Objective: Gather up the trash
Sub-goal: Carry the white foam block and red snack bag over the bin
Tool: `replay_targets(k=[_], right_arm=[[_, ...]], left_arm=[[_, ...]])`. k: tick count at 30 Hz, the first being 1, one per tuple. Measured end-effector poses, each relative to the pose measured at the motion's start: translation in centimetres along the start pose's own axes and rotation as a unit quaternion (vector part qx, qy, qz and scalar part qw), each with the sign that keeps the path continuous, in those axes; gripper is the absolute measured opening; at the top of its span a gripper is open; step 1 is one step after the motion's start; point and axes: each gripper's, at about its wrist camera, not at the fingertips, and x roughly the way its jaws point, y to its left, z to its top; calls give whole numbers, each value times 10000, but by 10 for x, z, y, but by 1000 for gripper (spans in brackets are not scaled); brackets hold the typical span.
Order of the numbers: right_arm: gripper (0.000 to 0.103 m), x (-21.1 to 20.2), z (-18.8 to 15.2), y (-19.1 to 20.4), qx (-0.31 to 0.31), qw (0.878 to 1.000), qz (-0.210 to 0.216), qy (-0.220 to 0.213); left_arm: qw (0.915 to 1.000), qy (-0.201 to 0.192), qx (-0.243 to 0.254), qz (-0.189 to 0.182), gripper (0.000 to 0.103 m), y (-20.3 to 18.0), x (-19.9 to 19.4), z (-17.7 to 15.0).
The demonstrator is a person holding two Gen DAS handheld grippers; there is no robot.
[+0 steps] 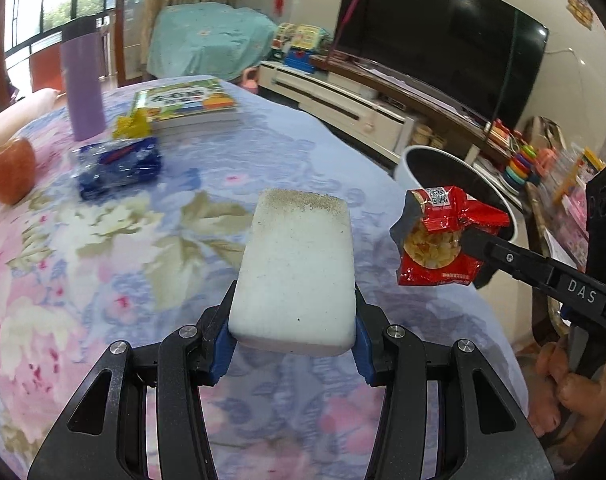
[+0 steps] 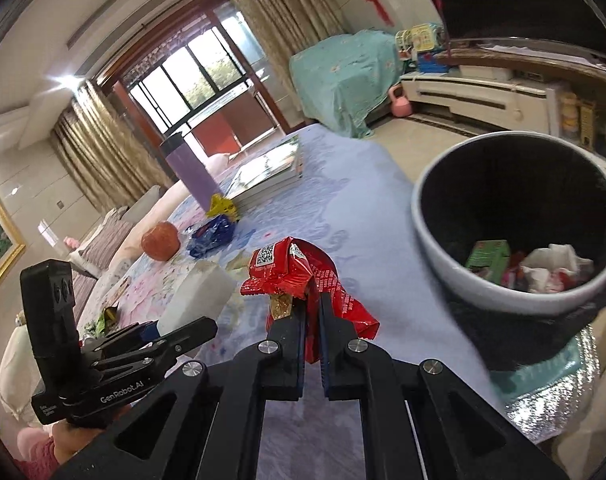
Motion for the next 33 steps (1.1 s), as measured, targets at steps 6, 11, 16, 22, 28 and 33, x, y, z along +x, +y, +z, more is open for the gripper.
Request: replay_targets(k=[6, 11, 16, 22, 28, 33], right_arm=[[5, -19, -3, -20, 156, 9997, -163, -137], [5, -32, -3, -33, 248, 9990, -261, -249], [5, -42, 0, -41, 296, 9984, -339, -353], [5, -54, 4, -54, 372, 9973, -421, -479], [5, -64, 7, -65, 435, 9959, -521, -601], [5, -68, 7, -72, 506, 9948, -578, -662]], left_arm=[[9997, 45, 209, -103, 47, -24, 4, 2], [9992, 62, 359, -171, 47, -43, 7, 5], [9986, 59, 478, -231, 47, -55, 10, 10], [9979, 72, 591, -272, 47, -70, 16, 16], [9970, 111, 704, -310, 47, -83, 22, 19], [9964, 125, 770, -337, 47, -90, 25, 22]])
